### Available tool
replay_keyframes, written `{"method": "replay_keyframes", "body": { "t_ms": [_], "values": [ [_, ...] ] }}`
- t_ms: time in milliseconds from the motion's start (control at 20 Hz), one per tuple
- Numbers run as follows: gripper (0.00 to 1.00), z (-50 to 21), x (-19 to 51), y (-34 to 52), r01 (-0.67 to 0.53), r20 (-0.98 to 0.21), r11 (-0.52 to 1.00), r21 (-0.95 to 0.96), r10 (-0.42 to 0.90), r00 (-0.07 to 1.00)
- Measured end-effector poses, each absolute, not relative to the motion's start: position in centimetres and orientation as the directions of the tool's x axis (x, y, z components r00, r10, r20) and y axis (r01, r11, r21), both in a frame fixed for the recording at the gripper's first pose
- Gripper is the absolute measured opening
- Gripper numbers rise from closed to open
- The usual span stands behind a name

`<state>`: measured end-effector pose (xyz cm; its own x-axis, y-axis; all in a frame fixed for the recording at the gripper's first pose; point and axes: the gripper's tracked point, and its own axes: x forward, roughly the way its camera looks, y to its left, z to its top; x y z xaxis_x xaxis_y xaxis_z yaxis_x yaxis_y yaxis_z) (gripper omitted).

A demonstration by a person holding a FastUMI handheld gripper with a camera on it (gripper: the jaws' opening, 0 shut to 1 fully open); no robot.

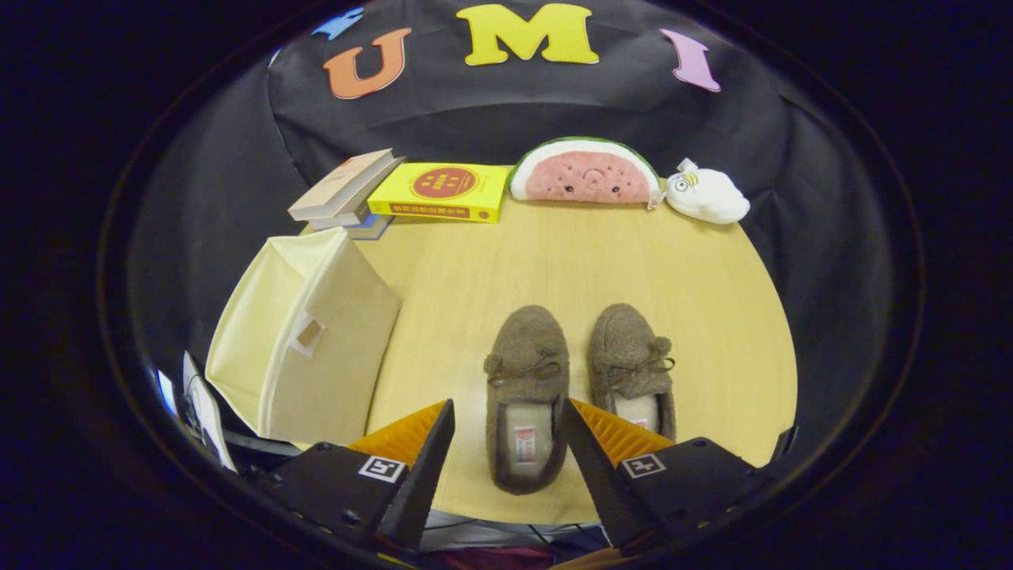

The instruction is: Open the storage box then place both shoes into the box .Put the left shoe in first, then the right shoe, with the right side of both shoes facing outward in a uniform manner.

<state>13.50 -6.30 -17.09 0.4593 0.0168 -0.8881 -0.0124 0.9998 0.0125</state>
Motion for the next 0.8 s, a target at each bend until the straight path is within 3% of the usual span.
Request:
{"method": "replay_keyframes", "body": {
  "t_ms": [600, 800],
  "values": [
    [0.72, -26.4, 12.8, -9.5, 0.037, -0.976, 0.999, -0.013, -0.021, 0.217],
    [0.43, -26.6, 13.1, -9.4, 0.023, -0.980, 0.999, 0.039, 0.034, 0.197]
  ]
}}
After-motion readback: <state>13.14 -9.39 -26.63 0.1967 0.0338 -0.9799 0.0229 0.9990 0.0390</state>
